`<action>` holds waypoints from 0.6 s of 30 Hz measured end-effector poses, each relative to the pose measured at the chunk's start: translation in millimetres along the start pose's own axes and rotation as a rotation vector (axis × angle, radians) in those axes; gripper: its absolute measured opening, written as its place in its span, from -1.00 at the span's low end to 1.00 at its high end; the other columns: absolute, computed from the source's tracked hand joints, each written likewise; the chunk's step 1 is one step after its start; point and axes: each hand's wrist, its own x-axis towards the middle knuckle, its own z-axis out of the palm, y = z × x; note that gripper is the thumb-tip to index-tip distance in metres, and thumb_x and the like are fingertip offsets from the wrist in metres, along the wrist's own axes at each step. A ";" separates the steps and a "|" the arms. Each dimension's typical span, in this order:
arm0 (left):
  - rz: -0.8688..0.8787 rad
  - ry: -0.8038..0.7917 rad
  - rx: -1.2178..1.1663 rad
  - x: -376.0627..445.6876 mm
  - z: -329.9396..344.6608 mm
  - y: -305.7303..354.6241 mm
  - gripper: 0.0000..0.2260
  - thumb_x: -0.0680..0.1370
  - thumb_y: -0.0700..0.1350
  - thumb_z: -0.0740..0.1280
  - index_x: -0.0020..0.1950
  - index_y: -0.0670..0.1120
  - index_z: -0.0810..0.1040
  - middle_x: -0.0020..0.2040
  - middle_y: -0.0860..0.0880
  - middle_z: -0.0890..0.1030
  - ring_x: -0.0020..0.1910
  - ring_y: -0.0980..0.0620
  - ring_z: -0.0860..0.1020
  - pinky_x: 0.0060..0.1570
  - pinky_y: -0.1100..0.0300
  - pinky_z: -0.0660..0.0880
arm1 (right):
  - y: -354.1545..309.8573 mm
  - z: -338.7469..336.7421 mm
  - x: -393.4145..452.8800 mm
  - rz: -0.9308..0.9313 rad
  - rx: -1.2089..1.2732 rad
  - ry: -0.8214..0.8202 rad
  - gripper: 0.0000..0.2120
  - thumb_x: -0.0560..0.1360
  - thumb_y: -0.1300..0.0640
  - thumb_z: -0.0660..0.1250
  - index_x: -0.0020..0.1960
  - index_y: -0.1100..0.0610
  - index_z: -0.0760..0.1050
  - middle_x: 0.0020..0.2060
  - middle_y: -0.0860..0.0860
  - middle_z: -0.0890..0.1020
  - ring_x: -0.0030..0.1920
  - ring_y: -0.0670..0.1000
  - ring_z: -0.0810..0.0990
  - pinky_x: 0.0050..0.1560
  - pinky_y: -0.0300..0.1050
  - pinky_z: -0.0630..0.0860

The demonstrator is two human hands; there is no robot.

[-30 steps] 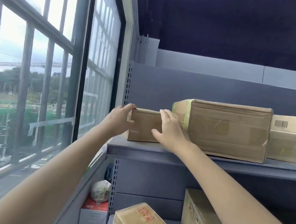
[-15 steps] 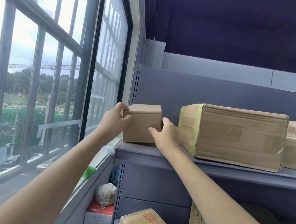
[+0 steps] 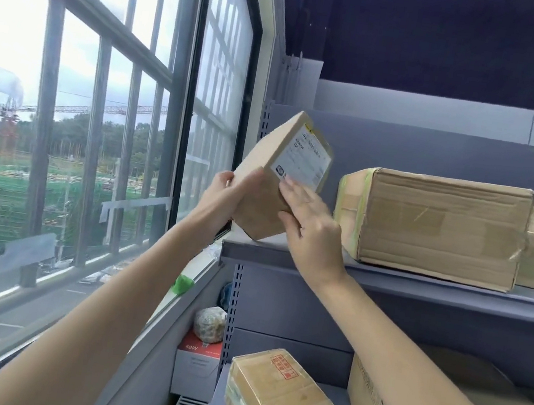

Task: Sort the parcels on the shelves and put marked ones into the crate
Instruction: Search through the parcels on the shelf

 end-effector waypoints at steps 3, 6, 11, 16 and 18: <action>-0.031 0.068 -0.008 -11.1 5.3 -2.0 0.00 0.08 0.43 0.29 0.37 -0.13 0.25 0.29 -0.18 0.42 0.22 -0.13 0.47 0.16 -0.02 0.45 | -2.7 -8.0 -7.4 -0.083 -0.002 -0.027 -0.64 0.36 0.45 0.35 0.16 0.34 0.52 0.14 0.24 0.58 0.17 0.23 0.55 0.27 -0.13 0.34; 0.012 0.118 -0.039 -27.5 7.1 -1.8 -0.09 0.12 0.35 0.33 0.33 -0.13 0.26 0.23 -0.13 0.47 0.08 0.00 0.51 -0.15 0.21 0.43 | -12.4 -17.7 -8.9 -0.061 0.072 -0.037 -0.67 0.40 0.40 0.34 0.16 0.32 0.52 0.14 0.21 0.58 0.19 0.18 0.54 0.26 -0.10 0.38; 0.100 0.093 -0.239 -67.9 4.1 7.2 -0.21 0.21 0.23 0.31 0.29 -0.25 0.37 0.00 -0.12 0.58 -0.20 0.10 0.57 -0.29 0.31 0.46 | -30.1 -41.0 -18.8 0.491 0.448 0.132 -0.50 0.41 0.00 0.32 0.31 0.14 0.42 0.24 -0.09 0.47 0.27 -0.17 0.41 0.28 -0.36 0.32; 0.122 0.027 -0.402 -122.6 17.6 0.9 -0.37 0.20 0.24 0.28 0.12 -0.15 0.49 -0.09 -0.10 0.62 -0.11 -0.04 0.55 -0.05 0.08 0.49 | -38.5 -64.8 -33.8 0.801 1.087 -0.115 -0.45 0.38 -0.10 0.38 0.25 0.19 0.41 0.19 0.09 0.55 0.20 0.02 0.50 0.31 0.02 0.35; 0.110 0.014 -0.431 -138.7 22.9 -4.9 -0.36 0.21 0.23 0.27 0.14 -0.15 0.48 -0.01 -0.13 0.60 -0.06 -0.06 0.53 0.01 0.05 0.46 | -44.1 -70.9 -42.6 0.800 1.210 -0.230 -0.34 0.30 -0.18 0.41 0.25 0.19 0.40 0.15 0.10 0.58 0.13 0.03 0.56 0.18 -0.03 0.44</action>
